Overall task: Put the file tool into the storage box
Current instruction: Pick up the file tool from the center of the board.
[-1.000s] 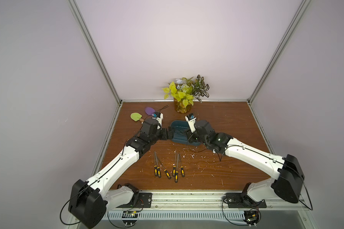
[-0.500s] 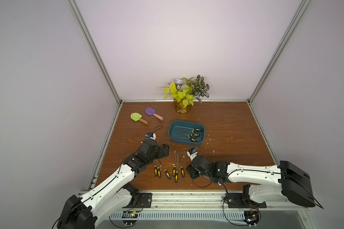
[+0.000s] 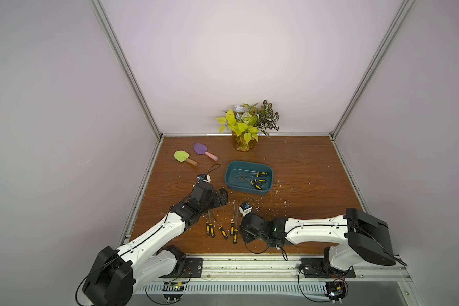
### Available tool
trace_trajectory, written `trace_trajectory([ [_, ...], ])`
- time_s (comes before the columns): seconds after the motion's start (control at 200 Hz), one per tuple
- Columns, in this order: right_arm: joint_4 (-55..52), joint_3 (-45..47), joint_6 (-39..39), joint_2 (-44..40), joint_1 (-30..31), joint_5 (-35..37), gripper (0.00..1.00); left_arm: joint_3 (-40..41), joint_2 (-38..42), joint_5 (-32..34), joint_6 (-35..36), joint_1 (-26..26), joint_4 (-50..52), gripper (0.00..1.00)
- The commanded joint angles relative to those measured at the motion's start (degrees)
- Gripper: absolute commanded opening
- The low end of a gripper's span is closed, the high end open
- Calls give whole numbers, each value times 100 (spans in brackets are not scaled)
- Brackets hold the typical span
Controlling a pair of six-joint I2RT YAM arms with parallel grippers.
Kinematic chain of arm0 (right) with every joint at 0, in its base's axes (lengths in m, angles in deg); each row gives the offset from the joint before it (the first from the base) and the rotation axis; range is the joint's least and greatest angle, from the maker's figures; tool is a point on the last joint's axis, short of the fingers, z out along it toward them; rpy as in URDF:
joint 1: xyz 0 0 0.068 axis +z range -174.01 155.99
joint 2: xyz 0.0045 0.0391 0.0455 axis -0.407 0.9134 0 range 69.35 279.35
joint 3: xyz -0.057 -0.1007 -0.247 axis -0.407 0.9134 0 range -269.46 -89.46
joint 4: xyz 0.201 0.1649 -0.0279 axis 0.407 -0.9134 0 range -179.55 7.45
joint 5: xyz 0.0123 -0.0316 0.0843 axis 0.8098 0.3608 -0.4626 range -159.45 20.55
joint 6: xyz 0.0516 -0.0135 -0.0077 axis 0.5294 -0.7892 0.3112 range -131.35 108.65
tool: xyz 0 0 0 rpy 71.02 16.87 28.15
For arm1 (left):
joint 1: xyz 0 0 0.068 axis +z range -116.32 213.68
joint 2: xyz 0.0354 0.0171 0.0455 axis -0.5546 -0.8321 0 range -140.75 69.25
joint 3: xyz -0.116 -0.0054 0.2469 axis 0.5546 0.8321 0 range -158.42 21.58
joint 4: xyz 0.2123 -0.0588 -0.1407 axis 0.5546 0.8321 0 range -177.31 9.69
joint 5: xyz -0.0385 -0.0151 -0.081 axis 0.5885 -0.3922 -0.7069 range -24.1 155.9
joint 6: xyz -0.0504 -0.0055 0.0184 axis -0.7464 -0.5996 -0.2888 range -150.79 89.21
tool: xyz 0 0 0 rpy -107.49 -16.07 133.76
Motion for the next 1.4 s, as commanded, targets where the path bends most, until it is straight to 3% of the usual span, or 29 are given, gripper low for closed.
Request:
trace_trajectory([
  [0.0, -277, -328, -8, 139, 69, 295, 53, -150, -38, 106, 42, -45, -161, 100],
  [0.395, -690, -619, -31, 742, 69, 596, 49, -93, 149, 255, 98, -21, -33, 100],
  [0.58, -388, -443, 3, 699, 69, 567, 44, 6, 494, 179, 148, 355, 114, 100],
  [0.901, -601, -224, -106, 392, 69, 964, 21, -54, 731, 188, 228, 446, 422, 100],
  [1.106, -863, -167, -581, -51, 69, 1210, 13, -351, 909, 260, 278, 450, 640, 100],
  [1.396, -738, -421, -2164, -995, -39, 1182, 11, -728, 1022, 119, 325, 447, 870, 100],
])
